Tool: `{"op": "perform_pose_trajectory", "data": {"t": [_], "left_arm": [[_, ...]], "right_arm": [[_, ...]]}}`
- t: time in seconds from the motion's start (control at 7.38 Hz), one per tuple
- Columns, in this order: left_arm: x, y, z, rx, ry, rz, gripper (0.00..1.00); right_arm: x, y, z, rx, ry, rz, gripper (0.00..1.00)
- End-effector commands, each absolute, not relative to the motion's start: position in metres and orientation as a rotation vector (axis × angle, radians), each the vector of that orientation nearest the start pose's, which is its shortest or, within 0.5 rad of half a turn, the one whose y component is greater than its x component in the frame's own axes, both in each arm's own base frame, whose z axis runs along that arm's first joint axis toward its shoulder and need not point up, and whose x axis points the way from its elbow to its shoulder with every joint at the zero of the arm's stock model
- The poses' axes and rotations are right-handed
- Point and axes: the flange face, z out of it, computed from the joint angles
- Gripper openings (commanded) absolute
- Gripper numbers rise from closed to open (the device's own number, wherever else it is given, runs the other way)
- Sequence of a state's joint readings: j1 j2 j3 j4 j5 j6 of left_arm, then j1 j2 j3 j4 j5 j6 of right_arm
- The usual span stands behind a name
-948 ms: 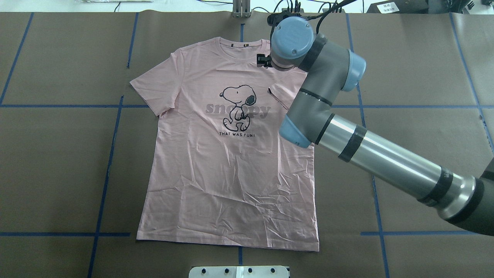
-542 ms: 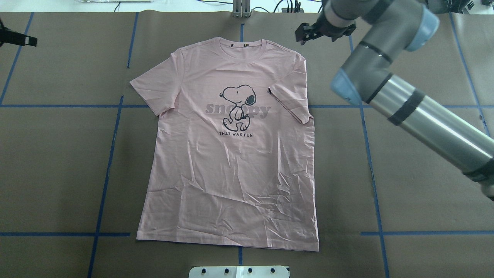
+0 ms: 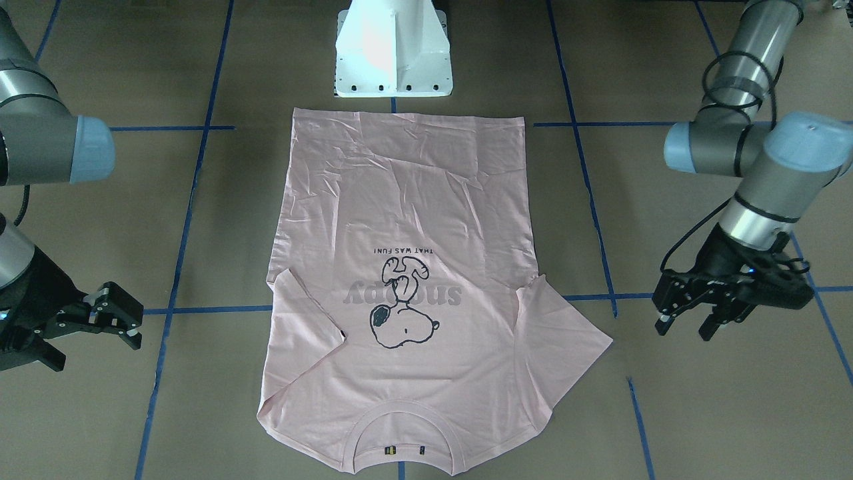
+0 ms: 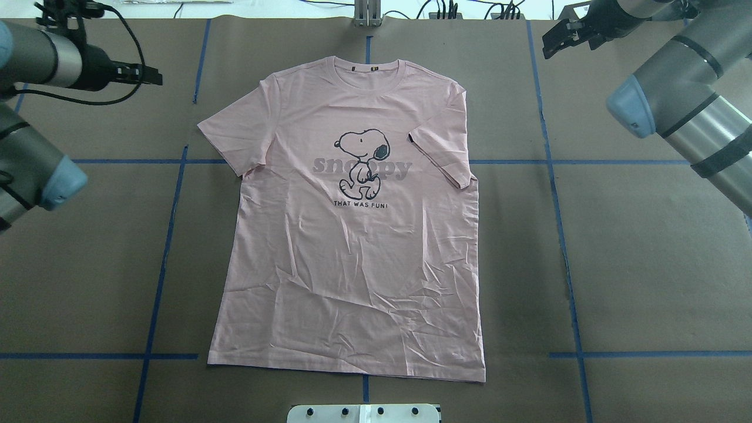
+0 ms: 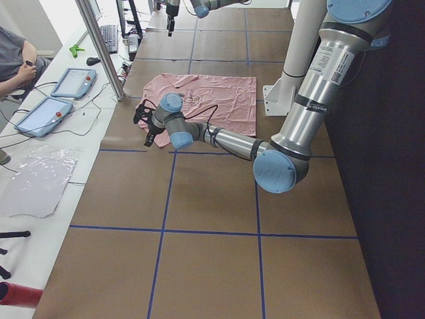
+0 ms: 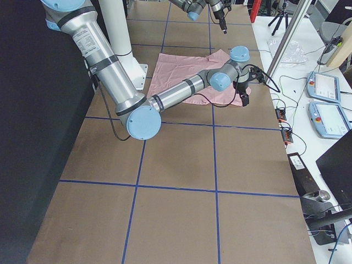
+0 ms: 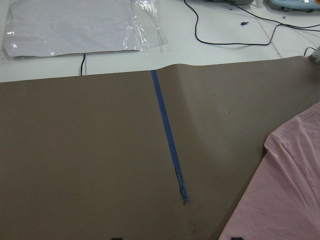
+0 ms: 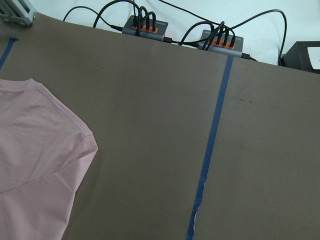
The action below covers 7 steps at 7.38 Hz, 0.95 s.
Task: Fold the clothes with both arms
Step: 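Bring the left gripper toward the shirt while the right arm stays raised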
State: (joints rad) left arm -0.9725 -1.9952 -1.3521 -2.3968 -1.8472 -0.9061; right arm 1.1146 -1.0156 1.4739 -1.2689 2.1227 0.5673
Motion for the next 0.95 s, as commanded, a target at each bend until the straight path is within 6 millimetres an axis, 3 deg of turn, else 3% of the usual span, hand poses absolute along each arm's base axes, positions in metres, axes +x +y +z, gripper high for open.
{"op": "perform_pose_trajectory", "data": {"t": [0.0, 0.27, 0.81], "left_arm": [[0.369, -0.625, 0.438, 0.578, 0.841, -0.147, 0.7], [0.393, -0.611, 0.446, 0.54, 0.862, -0.162, 0.67], [0.408, -0.609, 0.46, 0.517, 0.855, -0.159, 0.66]], "right_arm": [[-0.235, -0.669, 0.346, 0.386, -0.817, -0.103, 1.0], [-0.235, -0.669, 0.346, 0.386, -0.817, -0.103, 1.0], [-0.235, -0.67, 0.347, 0.386, -0.815, -0.102, 1.0]]}}
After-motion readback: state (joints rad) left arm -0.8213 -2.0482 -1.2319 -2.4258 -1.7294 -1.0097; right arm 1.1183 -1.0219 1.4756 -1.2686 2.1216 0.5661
